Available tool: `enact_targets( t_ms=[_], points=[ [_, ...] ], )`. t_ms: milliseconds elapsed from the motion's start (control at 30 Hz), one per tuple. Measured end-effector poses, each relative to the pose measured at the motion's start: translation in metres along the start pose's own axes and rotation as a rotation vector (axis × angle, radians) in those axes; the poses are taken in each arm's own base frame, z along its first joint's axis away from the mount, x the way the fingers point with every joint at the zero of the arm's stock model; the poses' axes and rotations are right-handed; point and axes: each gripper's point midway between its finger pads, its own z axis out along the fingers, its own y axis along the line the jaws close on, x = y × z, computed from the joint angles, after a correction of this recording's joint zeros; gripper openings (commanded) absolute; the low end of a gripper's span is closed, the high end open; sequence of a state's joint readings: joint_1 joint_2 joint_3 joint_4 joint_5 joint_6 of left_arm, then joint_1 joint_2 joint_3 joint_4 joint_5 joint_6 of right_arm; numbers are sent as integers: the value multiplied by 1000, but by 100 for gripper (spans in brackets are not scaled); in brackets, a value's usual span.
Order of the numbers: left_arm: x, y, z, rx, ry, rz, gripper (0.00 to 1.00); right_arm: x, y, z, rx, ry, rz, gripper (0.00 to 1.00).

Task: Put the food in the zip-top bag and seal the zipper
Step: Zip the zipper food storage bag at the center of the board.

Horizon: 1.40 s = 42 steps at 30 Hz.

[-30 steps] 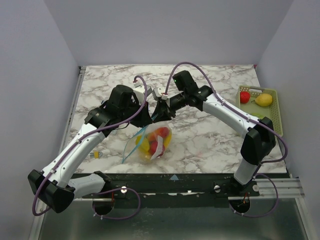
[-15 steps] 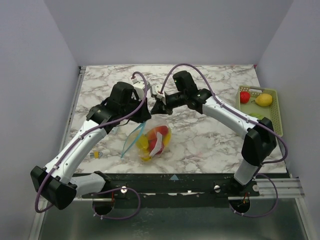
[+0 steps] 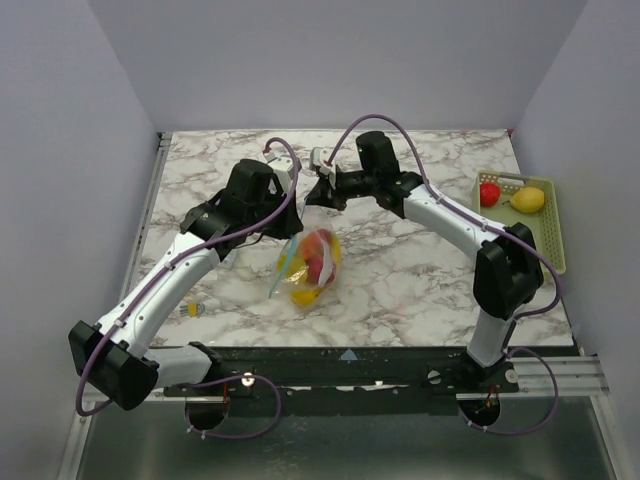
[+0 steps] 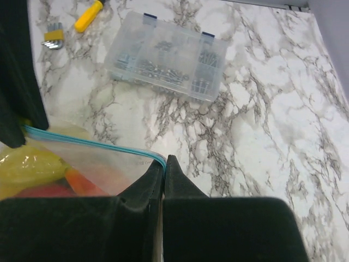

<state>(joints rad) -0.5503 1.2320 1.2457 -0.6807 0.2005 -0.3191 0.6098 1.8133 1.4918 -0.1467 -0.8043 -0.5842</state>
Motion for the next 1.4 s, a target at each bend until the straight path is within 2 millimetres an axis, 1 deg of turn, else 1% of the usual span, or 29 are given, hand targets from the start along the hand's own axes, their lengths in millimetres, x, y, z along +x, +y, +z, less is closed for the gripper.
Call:
enact_targets(
  t_ms=[100, 267, 400, 467, 733, 900, 1033, 1133, 1167, 1200, 1233, 1267, 1300, 1400],
  points=[
    [0, 0, 0, -1, -1, -4, 0, 7, -15, -4, 31, -2, 8, 0],
    [1, -1, -2, -2, 2, -12, 0, 18, -34, -7, 61, 1, 20, 0],
    [5, -1, -8, -2, 3, -21, 0, 22, -49, -7, 82, -1, 28, 0],
    [11, -1, -13, -3, 7, -24, 0, 26, -55, -6, 89, -1, 33, 0],
    [40, 0, -30, 0, 42, -33, 0, 42, -62, -4, 102, 13, 58, 0],
    [60, -2, -37, 25, 69, -59, 0, 42, -68, -7, 114, 12, 56, 0],
    [68, -3, -41, 33, 72, -71, 0, 42, -70, -8, 119, 10, 52, 0],
    [68, -3, -41, 34, 68, -78, 8, 41, -70, -8, 117, 9, 44, 0],
    [68, -3, -41, 34, 67, -79, 12, 41, -70, -8, 115, 8, 40, 2],
    [68, -3, -41, 34, 66, -79, 16, 41, -70, -8, 114, 8, 38, 8],
    [68, -3, -41, 34, 66, -79, 21, 41, -70, -8, 114, 7, 36, 20],
    [68, -3, -42, 34, 67, -79, 27, 41, -70, -8, 114, 8, 32, 28],
    [68, -4, -42, 35, 70, -83, 32, 41, -71, -9, 118, 12, 27, 34],
    [77, -6, -46, 41, 107, -90, 43, 48, -81, -16, 156, 38, 23, 48]
  ],
)
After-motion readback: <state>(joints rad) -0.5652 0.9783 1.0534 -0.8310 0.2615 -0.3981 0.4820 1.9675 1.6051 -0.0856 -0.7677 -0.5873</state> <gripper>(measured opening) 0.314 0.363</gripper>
